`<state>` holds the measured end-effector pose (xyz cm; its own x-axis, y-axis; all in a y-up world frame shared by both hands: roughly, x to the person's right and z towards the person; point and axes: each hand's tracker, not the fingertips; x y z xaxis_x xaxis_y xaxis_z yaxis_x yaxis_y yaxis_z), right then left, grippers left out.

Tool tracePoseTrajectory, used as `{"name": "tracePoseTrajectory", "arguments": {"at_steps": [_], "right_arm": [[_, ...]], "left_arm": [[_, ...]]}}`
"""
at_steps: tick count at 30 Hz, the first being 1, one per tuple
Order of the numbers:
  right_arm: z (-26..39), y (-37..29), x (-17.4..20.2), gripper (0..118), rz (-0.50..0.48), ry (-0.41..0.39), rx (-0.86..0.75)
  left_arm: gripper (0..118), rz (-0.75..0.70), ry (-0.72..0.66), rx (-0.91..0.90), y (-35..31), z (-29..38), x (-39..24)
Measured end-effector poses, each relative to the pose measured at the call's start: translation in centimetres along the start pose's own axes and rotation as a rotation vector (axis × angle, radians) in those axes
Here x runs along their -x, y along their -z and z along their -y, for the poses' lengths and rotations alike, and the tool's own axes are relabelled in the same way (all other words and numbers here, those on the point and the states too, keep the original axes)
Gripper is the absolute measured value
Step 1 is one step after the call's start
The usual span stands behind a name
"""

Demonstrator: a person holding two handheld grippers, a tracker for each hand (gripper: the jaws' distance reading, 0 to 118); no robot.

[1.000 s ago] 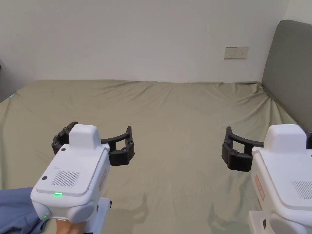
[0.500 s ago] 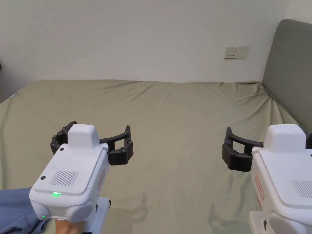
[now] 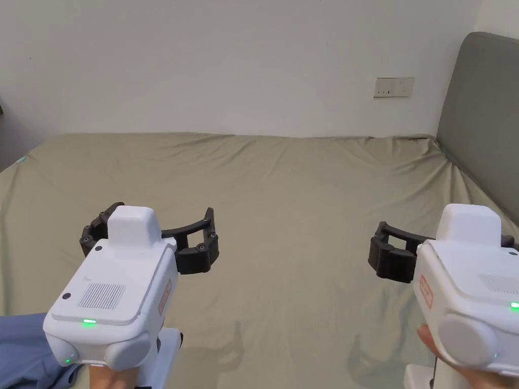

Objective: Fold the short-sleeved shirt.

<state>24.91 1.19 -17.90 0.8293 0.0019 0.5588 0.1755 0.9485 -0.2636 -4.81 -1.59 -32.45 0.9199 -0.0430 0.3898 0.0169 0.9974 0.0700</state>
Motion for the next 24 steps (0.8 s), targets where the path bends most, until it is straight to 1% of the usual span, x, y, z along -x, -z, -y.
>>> {"name": "tracePoseTrajectory", "arguments": {"at_steps": [2,5,10,12,14,16,18,24], "right_arm": [[-0.5,0.3,-0.1,118,-0.007,0.052,0.109],[-1.1,0.3,0.1,118,0.045,0.100,0.185],[-1.8,-0.3,0.3,118,0.012,0.099,0.222],[-1.7,-0.5,0.5,118,0.005,0.108,0.198],[-1.7,-0.7,0.8,118,0.012,0.087,0.178],[-1.7,-0.7,0.9,118,-0.020,0.047,0.160],[-1.6,-0.8,1.3,118,-0.019,0.011,0.150],[-1.1,-0.6,1.7,118,0.007,-0.001,0.122]], "left_arm": [[118,0.001,-0.001,0.002,0.0,0.0,0.0],[118,0.002,-0.002,0.004,0.0,0.1,0.1],[118,0.002,-0.007,0.007,0.1,0.2,0.0],[118,0.001,-0.010,0.006,0.1,0.2,0.0],[118,0.001,-0.010,0.006,0.1,0.2,0.0],[118,0.000,-0.008,0.004,0.1,0.2,-0.1],[118,0.001,-0.007,0.004,0.1,0.1,-0.1],[118,0.000,-0.011,0.004,0.0,0.2,-0.1]]}}
